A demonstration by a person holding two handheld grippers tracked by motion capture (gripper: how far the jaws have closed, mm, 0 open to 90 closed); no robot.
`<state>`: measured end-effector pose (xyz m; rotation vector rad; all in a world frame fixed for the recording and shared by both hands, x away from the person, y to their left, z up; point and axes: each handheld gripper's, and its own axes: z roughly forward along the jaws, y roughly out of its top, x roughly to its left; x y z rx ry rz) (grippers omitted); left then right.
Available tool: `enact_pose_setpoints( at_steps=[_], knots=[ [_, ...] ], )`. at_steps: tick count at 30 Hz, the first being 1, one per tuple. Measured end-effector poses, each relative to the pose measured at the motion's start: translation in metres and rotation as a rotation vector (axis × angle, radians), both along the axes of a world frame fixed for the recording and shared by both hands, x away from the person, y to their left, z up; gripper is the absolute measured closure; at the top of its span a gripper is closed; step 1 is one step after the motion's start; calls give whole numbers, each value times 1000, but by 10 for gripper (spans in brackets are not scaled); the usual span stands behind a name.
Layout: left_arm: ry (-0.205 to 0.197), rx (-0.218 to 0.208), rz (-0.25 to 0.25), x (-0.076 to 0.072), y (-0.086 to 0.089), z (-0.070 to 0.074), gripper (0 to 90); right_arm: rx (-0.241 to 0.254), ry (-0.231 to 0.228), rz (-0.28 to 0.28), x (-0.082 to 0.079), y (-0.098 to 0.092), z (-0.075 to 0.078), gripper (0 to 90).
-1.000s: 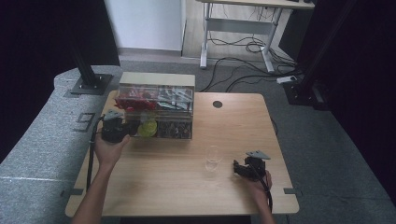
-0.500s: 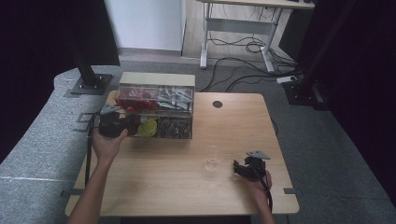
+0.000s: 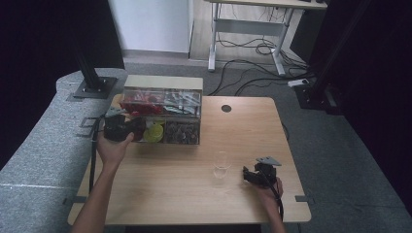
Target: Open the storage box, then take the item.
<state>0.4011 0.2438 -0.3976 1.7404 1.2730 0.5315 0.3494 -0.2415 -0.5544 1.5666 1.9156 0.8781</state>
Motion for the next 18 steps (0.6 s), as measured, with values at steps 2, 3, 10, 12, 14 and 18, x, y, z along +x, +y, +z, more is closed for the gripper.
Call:
enact_pose_setpoints(
  at_steps=[2, 3, 10, 12, 14, 18],
  knots=[
    [2, -3, -2, 0, 0, 0, 900, 0, 0, 0, 0, 0, 0, 232],
    [4, -3, -3, 0, 0, 0, 900, 0, 0, 0, 0, 0, 0, 232],
    [10, -5, -10, 0, 0, 0, 900, 29, -11, -27, -1, -4, 1, 247],
    [10, -7, -10, 1, -1, 0, 900, 34, -14, -29, -1, -5, 2, 249],
    [11, -6, -14, 1, -1, 0, 900, 67, -40, -29, -4, -7, 8, 253],
    [13, -2, -17, 1, -1, 0, 900, 81, -67, -23, -7, -6, 17, 252]
  ],
)
